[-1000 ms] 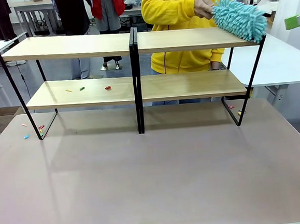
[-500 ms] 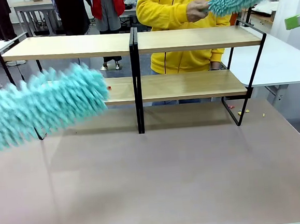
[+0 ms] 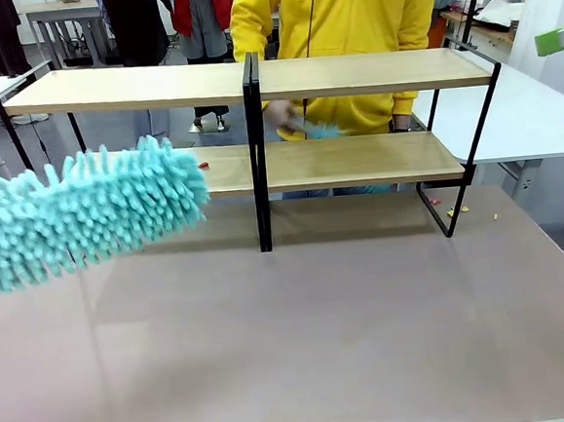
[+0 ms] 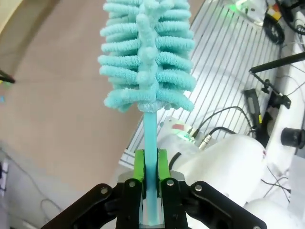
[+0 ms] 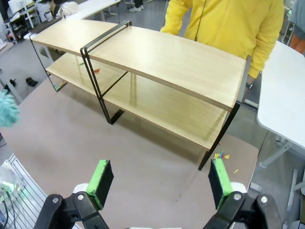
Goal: Clean the shelves.
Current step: Clean another randomly selected level of the Shelf with the Duster.
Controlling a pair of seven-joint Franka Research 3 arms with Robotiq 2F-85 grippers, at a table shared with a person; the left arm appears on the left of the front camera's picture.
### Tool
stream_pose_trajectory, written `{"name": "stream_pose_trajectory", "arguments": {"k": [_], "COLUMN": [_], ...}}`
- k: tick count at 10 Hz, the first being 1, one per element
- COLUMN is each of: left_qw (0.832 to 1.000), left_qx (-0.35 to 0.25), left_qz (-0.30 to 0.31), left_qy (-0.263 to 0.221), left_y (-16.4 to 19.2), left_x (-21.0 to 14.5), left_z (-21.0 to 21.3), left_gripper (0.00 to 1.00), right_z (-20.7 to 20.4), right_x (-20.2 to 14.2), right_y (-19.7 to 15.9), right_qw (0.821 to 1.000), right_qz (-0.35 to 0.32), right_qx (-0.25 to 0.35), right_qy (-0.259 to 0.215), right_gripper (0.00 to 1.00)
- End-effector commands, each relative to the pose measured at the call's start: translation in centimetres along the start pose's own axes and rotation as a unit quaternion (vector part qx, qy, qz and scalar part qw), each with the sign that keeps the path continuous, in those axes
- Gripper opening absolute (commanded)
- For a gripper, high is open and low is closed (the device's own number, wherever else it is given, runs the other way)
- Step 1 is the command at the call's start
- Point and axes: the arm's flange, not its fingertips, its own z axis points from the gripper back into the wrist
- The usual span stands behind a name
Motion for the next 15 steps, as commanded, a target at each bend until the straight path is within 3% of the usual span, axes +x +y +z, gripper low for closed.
{"name": "stream_pose_trajectory", "arguments": {"k": [1,2,3,4,5,7,8,12,15], "left_qw": [0.996,0.993,0.988,0.986,0.984,0.980,0.978,0.960,0.947], "left_qx": [0.019,0.014,0.048,0.066,0.085,0.080,0.072,0.091,0.129], "left_qz": [0.022,0.036,0.084,0.114,0.134,0.154,0.161,0.257,0.293], "left_qy": [0.085,0.108,0.119,0.104,0.081,0.101,0.111,0.054,0.016], "left_y": [0.6,1.9,3.3,4.5,5.5,7.0,7.4,9.3,9.7], "left_x": [6.8,9.8,12.3,13.9,14.9,16.5,17.2,21.2,22.1], "left_z": [-3.8,-5.3,-6.4,-6.8,-6.7,-7.5,-8.1,-10.2,-11.2], "left_gripper": [0.12,0.12,0.12,0.12,0.12,0.00,0.00,0.00,0.00], "right_z": [0.0,0.0,0.0,0.0,0.0,0.0,0.0,0.0,0.0], "right_x": [0.0,0.0,0.0,0.0,0.0,0.0,0.0,0.0,0.0], "right_y": [-0.1,-0.1,-0.1,-0.1,-0.1,-0.1,-0.1,-0.1,-0.1], "right_qw": [1.000,1.000,1.000,1.000,1.000,1.000,1.000,1.000,1.000], "right_qz": [-0.001,-0.001,-0.001,-0.001,-0.001,-0.001,-0.001,-0.001,-0.001], "right_qx": [0.002,0.002,0.002,0.002,0.002,0.002,0.002,0.002,0.002], "right_qy": [-0.001,-0.001,-0.001,-0.001,-0.001,-0.001,-0.001,-0.001,-0.001], "right_gripper": [1.00,1.00,1.00,1.00,1.00,1.00,1.00,1.00,1.00]}}
